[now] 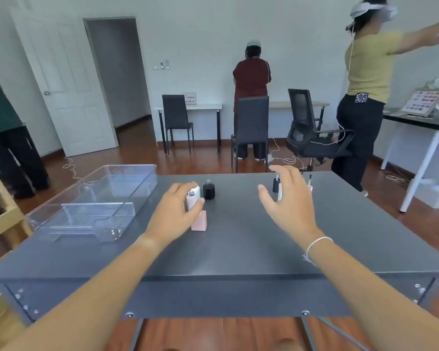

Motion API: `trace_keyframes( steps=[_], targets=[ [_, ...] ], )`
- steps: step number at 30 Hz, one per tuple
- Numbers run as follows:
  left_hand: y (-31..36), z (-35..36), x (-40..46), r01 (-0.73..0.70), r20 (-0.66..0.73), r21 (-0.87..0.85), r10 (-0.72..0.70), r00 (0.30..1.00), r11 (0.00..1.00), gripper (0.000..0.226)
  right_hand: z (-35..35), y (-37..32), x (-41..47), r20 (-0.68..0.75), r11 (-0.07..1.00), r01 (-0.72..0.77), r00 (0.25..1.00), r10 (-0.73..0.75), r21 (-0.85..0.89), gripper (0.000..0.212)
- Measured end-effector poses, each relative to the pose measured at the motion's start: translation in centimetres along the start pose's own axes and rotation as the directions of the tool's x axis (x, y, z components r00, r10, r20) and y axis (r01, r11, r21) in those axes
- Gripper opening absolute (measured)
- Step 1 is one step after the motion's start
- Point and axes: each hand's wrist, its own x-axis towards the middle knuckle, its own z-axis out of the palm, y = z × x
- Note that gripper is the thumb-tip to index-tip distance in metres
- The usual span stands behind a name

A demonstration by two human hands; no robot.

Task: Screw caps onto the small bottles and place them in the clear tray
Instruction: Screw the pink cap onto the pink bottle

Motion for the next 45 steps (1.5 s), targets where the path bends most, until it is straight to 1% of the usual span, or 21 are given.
trace_keyframes(
  steps=[2, 4, 6, 8, 9, 13, 18, 21, 24, 29, 35, 45],
  targets=[
    [-0.3, 0.4, -0.7, 0.061, -0.015, -0.044, -0.062, 0.998, 0.997, 0.038, -0.1, 0.8, -0.7, -0.075, 0.999, -0.027, 0.997, 0.025, -0.025, 0.041],
    [-0.8, 1.1, -1.6, 0.089, 0.001, -0.079, -0.089, 0.996, 0.993, 0.038, -0.2, 1.9, -1.7, -0.124, 0.997, -0.052, 0.991, 0.045, -0.051, 0.039],
    [-1.1, 1.5, -1.9, 0.103, 0.004, -0.112, -0.103, 0.995, 0.988, 0.037, -0.3, 2.4, -2.2, -0.160, 0.997, -0.004, 0.987, -0.009, -0.079, 0.034],
    [-1.3, 1.7, -1.7, 0.101, 0.016, -0.140, -0.099, 0.995, 0.985, 0.034, -0.5, 2.5, -2.4, -0.166, 0.994, 0.056, 0.984, -0.072, -0.096, 0.032],
    [-1.3, 1.8, -1.7, 0.103, 0.032, -0.154, -0.100, 0.995, 0.983, 0.034, -0.5, 2.6, -2.5, -0.162, 0.994, 0.057, 0.984, -0.071, -0.089, 0.030],
    [-1.3, 1.8, -1.9, 0.086, 0.050, -0.179, -0.079, 0.996, 0.980, 0.029, -0.7, 3.3, -2.6, -0.170, 0.997, -0.017, 0.985, 0.003, -0.080, 0.022],
    [-0.9, 1.7, -2.1, 0.097, 0.085, -0.194, -0.082, 0.993, 0.976, 0.028, -1.7, 5.3, -2.6, -0.110, 0.970, -0.157, 0.984, 0.138, -0.185, 0.024],
    [-0.9, 1.7, -2.1, 0.135, 0.121, -0.194, -0.113, 0.986, 0.972, 0.034, -2.5, 6.6, -2.5, -0.118, 0.930, -0.287, 0.957, 0.266, -0.231, 0.026],
    [-0.9, 1.7, -2.1, 0.157, 0.133, -0.190, -0.133, 0.982, 0.969, 0.039, -2.9, 7.3, -2.4, -0.093, 0.897, -0.364, 0.931, 0.352, -0.252, 0.027],
    [-0.8, 1.6, -2.2, 0.161, 0.132, -0.180, -0.139, 0.981, 0.970, 0.037, -2.5, 7.7, -2.6, 0.016, 0.881, -0.349, 0.928, 0.373, -0.319, 0.033],
    [-0.5, 1.4, -2.4, 0.167, 0.136, -0.163, -0.145, 0.980, 0.972, 0.032, -2.2, 7.9, -2.5, 0.125, 0.876, -0.363, 0.900, 0.419, -0.319, 0.032],
    [-0.3, 1.3, -2.4, 0.181, 0.136, -0.158, -0.160, 0.978, 0.971, 0.032, -2.4, 7.8, -2.3, 0.192, 0.863, -0.323, 0.888, 0.418, -0.388, 0.021]
  ],
)
